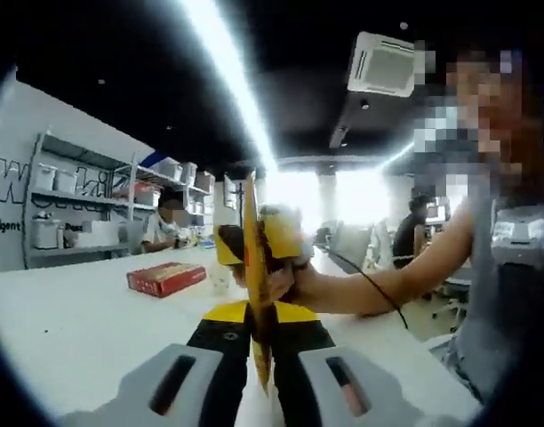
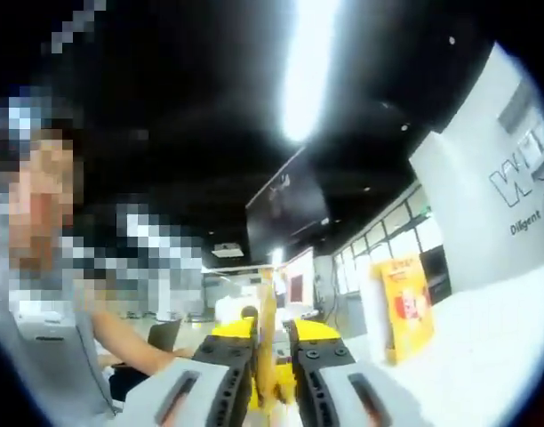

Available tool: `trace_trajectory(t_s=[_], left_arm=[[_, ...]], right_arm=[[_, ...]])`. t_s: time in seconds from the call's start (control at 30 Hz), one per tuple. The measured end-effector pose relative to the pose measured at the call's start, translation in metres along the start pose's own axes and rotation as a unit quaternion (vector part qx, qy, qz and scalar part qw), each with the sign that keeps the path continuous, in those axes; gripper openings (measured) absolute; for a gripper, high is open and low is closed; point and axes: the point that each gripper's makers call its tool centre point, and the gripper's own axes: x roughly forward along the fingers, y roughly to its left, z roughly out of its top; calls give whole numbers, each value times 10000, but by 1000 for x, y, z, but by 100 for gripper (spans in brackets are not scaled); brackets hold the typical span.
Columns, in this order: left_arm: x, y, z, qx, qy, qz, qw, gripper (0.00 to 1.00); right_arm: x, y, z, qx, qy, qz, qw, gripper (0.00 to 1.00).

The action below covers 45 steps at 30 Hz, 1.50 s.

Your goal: Tear open the coffee pouch, take out the coffee, and pour the coffee from the pouch into the cup

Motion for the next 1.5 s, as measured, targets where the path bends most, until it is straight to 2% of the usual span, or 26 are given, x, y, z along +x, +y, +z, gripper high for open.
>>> trace_trajectory(t_s=[0.1, 0.27, 0.53, 0.63, 0.7, 0.73, 0.8, 0.9, 1.03, 1.1, 1.17, 1.23, 1.3, 1.33, 1.4, 1.5], left_arm=[[0, -6, -5, -255, 129, -235, 9993, 11], [0, -16, -9, -342, 229, -435, 9982, 11], [-3, -17, -10, -442, 264, -481, 9975, 11], [2, -10, -6, -183, 30, -191, 9996, 11], [6, 3, -4, 161, -129, 149, 9997, 13], [7, 5, -4, 320, -170, 194, 9992, 14], [8, 3, -6, 261, -139, 139, 9995, 15], [9, 6, -10, 371, -42, 228, 9990, 16], [6, 11, -9, 346, -36, 271, 9990, 12], [3, 7, -14, 82, 197, 185, 9996, 11], [-1, 7, -18, 143, 392, 189, 9990, 10], [-5, 7, -24, 213, 648, 146, 9976, 10], [-4, 5, -25, 258, 723, 149, 9969, 10], [-4, 4, -25, 294, 768, 139, 9965, 10], [-2, 1, -29, 344, 872, 87, 9956, 10], [-1, 2, -31, 388, 937, 90, 9948, 10]], right_arm=[[-4, 3, 5, -41, -27, 81, 10000, 17], [-2, 13, 8, -65, -41, 284, 9996, 10], [-1, 10, 6, 10, 52, 214, 9998, 6], [-2, 6, 9, 32, 16, 46, 10000, 4], [-6, -1, 13, 80, -19, -143, 9999, 3], [-7, -5, 13, 96, -30, -239, 9997, 3], [-11, -12, 16, 130, -134, -362, 9992, 3], [-11, -12, 20, 148, -249, -385, 9988, 3], [-9, -6, 20, 60, -280, -318, 9991, 3], [-8, -5, 15, -65, -103, -287, 9995, 3], [-8, -1, 9, -357, 116, -142, 9992, 5], [-10, 1, -4, -637, 556, -45, 9964, 13], [-10, 5, -19, -746, 992, 113, 9922, 22], [-12, 5, -27, -739, 1173, 158, 9902, 21], [-12, 6, -36, -656, 1338, 238, 9886, 17], [-13, 7, -38, -601, 1381, 322, 9881, 11]])
